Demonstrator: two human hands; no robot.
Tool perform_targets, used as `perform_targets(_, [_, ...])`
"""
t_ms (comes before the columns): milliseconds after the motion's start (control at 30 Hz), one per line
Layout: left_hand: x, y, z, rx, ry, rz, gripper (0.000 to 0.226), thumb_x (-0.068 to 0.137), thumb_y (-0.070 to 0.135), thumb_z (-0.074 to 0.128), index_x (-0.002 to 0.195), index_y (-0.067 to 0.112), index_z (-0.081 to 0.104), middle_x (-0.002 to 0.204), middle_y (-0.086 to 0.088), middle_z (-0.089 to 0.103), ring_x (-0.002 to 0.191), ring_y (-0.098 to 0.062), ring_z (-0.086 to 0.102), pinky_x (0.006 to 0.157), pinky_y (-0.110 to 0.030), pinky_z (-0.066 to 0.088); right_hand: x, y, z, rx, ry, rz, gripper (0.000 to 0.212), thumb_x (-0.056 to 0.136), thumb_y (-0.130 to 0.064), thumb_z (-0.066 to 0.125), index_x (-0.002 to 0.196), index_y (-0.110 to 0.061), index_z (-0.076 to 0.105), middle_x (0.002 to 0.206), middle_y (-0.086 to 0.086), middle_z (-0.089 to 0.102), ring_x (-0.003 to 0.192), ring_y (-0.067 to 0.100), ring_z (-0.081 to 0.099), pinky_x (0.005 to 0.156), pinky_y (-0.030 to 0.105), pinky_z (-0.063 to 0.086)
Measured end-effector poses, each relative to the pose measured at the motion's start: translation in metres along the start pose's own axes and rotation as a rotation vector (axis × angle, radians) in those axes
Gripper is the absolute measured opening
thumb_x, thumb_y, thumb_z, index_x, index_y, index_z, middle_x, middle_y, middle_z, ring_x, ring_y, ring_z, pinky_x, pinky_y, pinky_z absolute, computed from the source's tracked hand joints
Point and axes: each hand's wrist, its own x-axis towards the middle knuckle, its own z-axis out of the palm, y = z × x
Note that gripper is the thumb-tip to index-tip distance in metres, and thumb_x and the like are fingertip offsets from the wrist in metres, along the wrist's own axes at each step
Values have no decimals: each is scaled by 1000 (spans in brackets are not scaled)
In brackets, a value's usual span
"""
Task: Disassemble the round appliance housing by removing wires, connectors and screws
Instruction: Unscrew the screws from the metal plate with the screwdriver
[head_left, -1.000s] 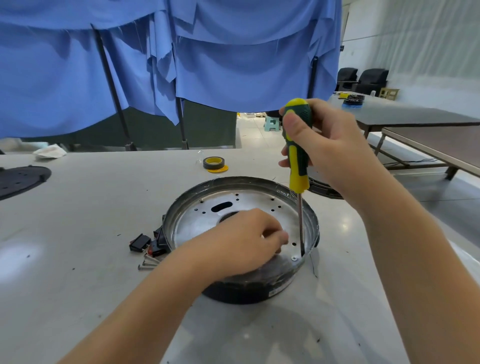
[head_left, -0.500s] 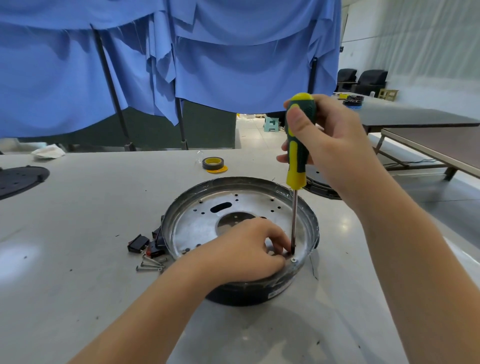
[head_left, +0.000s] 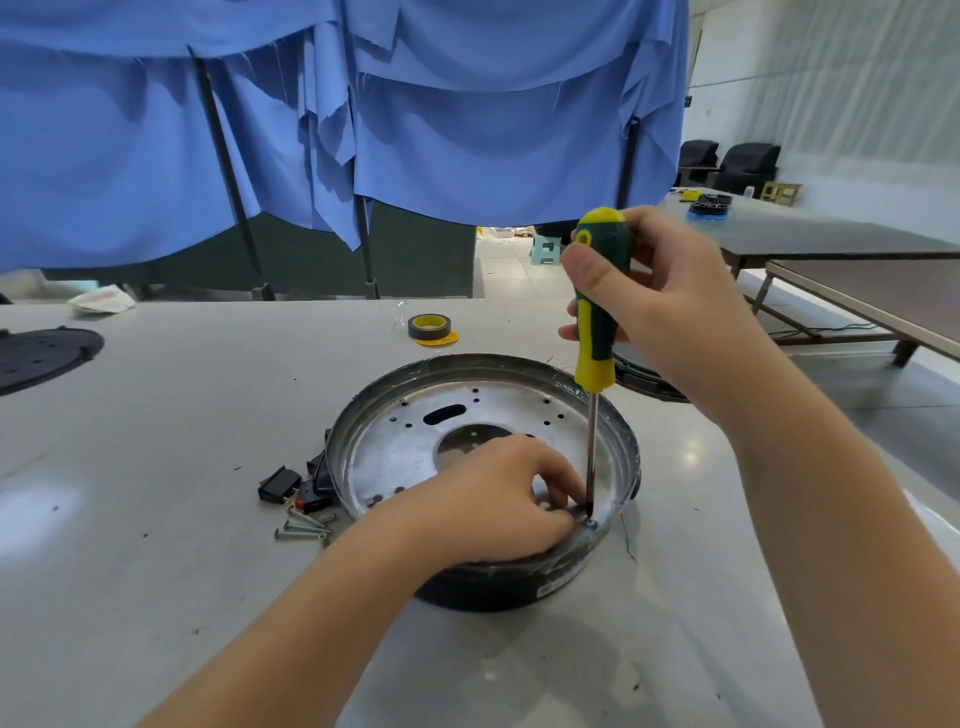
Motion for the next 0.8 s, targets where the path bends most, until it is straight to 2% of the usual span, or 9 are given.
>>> perform_targets(67, [0,0,0,3,0,3,17,84,28,62,93,41,66,84,19,59,67,16,51,52,1,36,-1,-3,-1,-71,18,-23,28,79,-36,73,89,-20,52,97,13,62,74,23,69,63,35,61])
perform_targets(167, [1,-1,1,11,-5,10,17,84,27,62,93,41,66,88,18,59,69,18,50,52,1,36,-4,-8,-2,-233,49,-65,43,68,-52,77,82,-26,45,93,6,63,75,27,69,72,47,58])
perform_targets(300, [1,-1,1,29,-7,10,17,85,27,62,91,42,65,87,20,59,69,19,49,56,-6,36,-7,-10,0,-317,64,-99,49,65,-59,75,80,-27,42,86,2,60,75,26,66,70,45,57])
perform_targets(400, [1,0,1,30,-7,8,16,85,28,62,91,42,65,79,24,57,68,18,50,57,-6,36,-6,-8,1,-294,44,-89,45,66,-57,75,83,-26,47,83,-2,60,76,25,68,70,40,58])
perform_targets(533, [1,-1,0,30,-10,0,14,85,29,62,92,42,65,78,28,57,66,15,52,54,-4,36,-1,-6,-6,-269,-17,-42,42,70,-51,73,97,-21,59,92,4,66,82,25,71,78,45,58])
perform_targets(600, [1,-1,0,45,-16,4,13,84,31,63,90,43,63,75,34,54,66,14,52,54,-4,37,-1,-7,-10,-165,-102,-37,41,70,-46,70,101,-21,62,94,5,68,81,21,73,75,40,60])
perform_targets(700, [1,-1,0,50,-19,11,12,83,33,64,89,43,62,78,31,55,65,8,53,57,-7,39,-2,-8,-13,-20,-224,-27,40,74,-36,65,109,-18,63,94,3,71,82,16,73,69,28,60])
perform_targets(800, [0,0,0,51,-22,6,10,82,34,64,88,43,63,81,28,56,65,3,54,59,-11,42,-1,-2,-16,147,-305,43,40,79,-29,59,116,-15,60,95,2,75,90,19,72,72,28,59])
